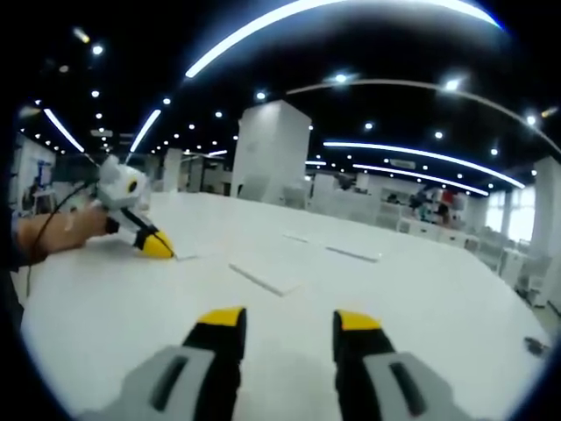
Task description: Locate the socket holder cover, grip the socket holder cover, clip it into the socket holder slot.
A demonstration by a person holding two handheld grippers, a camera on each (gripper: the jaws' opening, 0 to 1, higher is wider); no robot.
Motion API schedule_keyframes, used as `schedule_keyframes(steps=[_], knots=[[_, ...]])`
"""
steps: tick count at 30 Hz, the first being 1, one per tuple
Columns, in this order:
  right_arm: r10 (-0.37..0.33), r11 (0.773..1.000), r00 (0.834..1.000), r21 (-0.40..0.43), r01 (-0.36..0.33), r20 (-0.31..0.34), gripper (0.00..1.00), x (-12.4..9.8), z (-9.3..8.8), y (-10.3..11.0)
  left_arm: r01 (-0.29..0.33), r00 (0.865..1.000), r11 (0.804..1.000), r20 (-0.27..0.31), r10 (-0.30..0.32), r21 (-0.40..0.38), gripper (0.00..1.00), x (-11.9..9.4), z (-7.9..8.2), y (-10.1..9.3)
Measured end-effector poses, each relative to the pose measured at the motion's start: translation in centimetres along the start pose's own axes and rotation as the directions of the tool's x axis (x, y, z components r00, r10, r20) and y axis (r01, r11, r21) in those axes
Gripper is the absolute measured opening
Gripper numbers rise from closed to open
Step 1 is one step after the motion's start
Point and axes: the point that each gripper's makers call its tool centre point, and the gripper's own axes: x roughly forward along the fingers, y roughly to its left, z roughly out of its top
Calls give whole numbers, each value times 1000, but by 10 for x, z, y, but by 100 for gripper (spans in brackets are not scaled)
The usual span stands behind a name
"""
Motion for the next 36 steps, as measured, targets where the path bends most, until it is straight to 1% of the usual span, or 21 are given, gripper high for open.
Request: schedule_keyframes(steps=[5, 8, 15, 21, 27, 36], knots=[[-1, 1000, 1000, 1, 1, 1, 41, 2, 1, -3, -27, 999, 1000, 18, 27, 4, 3, 5, 3, 8], [0, 1000, 1000, -3, 0, -3, 41, 3, 0, -3, -60, 998, 998, 23, 60, 8, 3, 7, 3, 9], [0, 1000, 1000, -2, 0, -2, 41, 4, 1, -4, -79, 996, 996, 32, 79, 29, 3, 7, 3, 8], [3, 1000, 1000, -6, -3, -8, 41, 4, -1, -1, -110, 993, 993, 42, 109, 39, 3, 12, 5, 17], [2, 1000, 1000, -7, -2, -15, 41, 4, -3, 1, -104, 994, 994, 43, 103, 37, 3, 13, 5, 15], [-1, 1000, 1000, -10, 1, -19, 41, 5, -3, -3, -96, 994, 995, 47, 95, 32, 3, 10, 4, 12]])
